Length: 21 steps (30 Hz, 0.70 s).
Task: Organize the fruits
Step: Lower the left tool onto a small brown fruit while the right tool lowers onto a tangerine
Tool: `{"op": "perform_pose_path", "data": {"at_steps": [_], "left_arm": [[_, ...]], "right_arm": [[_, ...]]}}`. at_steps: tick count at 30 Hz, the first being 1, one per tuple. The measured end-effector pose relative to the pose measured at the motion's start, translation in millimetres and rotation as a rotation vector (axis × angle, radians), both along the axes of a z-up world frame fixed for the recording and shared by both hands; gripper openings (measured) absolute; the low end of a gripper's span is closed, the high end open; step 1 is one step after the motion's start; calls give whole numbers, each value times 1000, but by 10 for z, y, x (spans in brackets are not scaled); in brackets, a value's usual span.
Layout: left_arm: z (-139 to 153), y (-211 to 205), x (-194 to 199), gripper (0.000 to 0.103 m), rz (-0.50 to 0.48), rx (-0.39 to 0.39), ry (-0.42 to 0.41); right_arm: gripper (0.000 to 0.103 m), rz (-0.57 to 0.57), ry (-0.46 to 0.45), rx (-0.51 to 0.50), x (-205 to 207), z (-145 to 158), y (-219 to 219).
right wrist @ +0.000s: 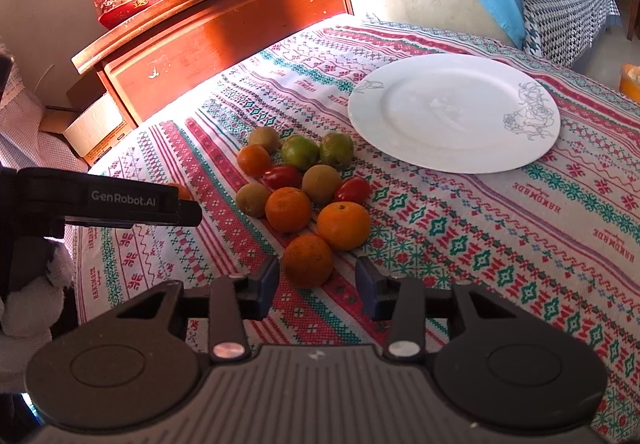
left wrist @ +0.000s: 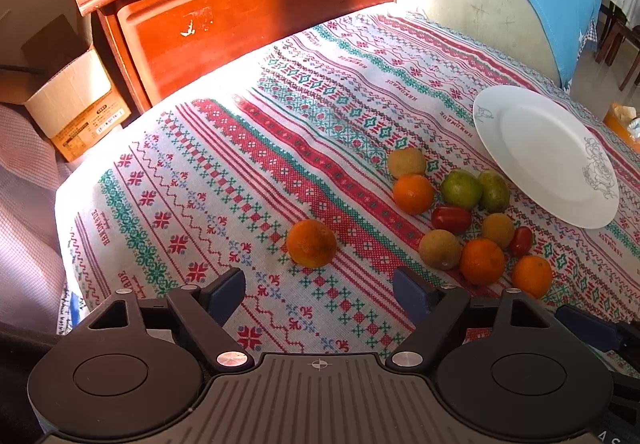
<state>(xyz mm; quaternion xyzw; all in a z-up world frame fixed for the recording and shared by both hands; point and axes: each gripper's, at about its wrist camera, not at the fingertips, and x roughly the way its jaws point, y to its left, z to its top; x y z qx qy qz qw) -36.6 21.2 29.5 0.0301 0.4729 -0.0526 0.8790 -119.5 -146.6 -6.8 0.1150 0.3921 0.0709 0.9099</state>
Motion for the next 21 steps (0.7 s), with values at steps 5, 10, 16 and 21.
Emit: {"op": "perform_pose_path", "data": {"at_steps": [5,10,16,21], "left_arm": [[-41,-16,19,66,-33,-46,-13],[-66,-96,6,63,-85,-72,-40],[-83,-174,6,57,-131,-95,-78],[-64,-228,-30,57,-174,-115,-99]], "right_arm": [[28,17,-11,-26,-16,-30,42],[28,-6,-15,3,-62,25,-53],[28,-54,9,8,-54,16,-141],[28,-91,16,-5,-48,15,-175]]}}
